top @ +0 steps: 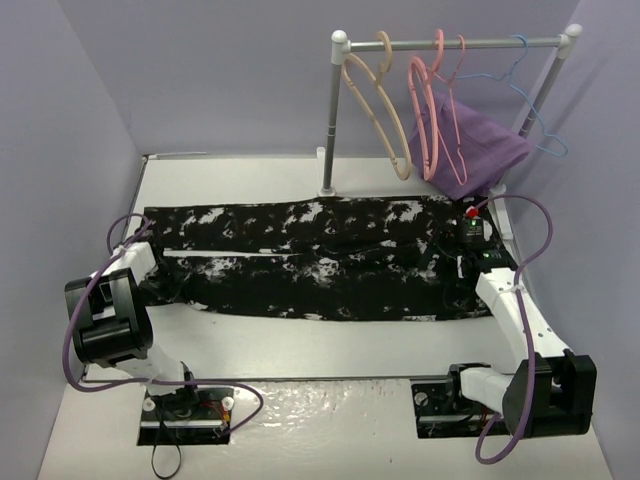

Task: Place the trousers on the hanger
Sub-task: Fold the trousers at the center of the board.

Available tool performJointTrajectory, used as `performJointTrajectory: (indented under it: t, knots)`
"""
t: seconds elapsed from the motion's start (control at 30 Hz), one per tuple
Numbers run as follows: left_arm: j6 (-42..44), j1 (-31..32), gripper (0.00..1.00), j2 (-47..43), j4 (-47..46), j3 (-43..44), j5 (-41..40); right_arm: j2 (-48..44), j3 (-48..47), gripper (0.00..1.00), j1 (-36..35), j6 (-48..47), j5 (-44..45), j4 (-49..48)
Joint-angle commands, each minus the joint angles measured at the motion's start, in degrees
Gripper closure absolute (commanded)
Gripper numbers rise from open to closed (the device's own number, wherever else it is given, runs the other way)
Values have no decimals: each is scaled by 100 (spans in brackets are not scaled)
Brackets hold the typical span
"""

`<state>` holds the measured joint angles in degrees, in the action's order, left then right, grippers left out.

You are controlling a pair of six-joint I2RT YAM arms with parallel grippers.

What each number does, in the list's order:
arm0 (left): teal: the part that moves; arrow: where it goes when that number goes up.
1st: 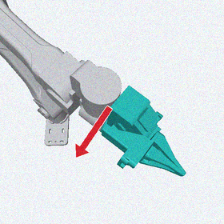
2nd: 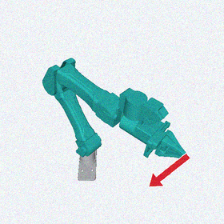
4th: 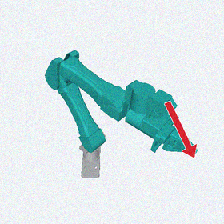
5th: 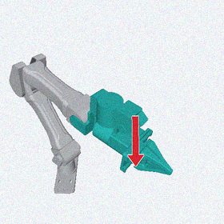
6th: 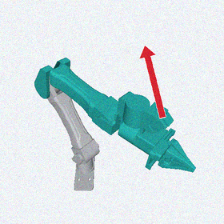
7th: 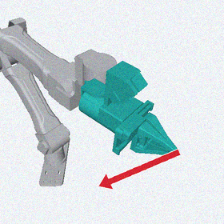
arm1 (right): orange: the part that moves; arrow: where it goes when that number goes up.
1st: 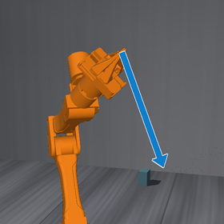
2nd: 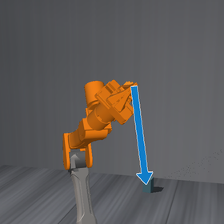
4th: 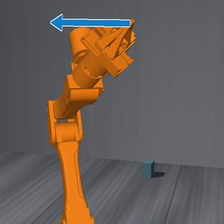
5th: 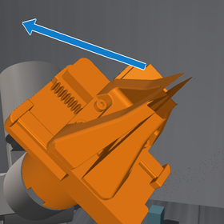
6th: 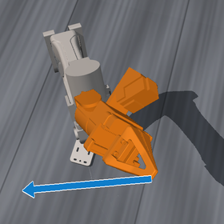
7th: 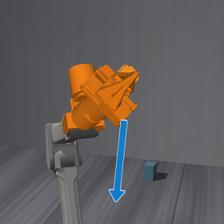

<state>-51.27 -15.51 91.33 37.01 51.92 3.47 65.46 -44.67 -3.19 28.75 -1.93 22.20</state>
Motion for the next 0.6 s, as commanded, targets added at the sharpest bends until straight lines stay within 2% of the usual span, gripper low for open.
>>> performJointTrajectory:
  t: [0.0, 0.33, 0.57]
  knots:
    - [74, -20, 100, 284, -443, -26, -34, 149, 174, 18, -153, 414, 154, 50]
    - [425, -14, 100, -679, -256, 28, 207, 327, 512, 16, -199, 1705, 1273, 680]
    - [565, -14, 100, -1036, -229, 46, 285, 468, 763, 16, -207, 2315, 1255, 873]
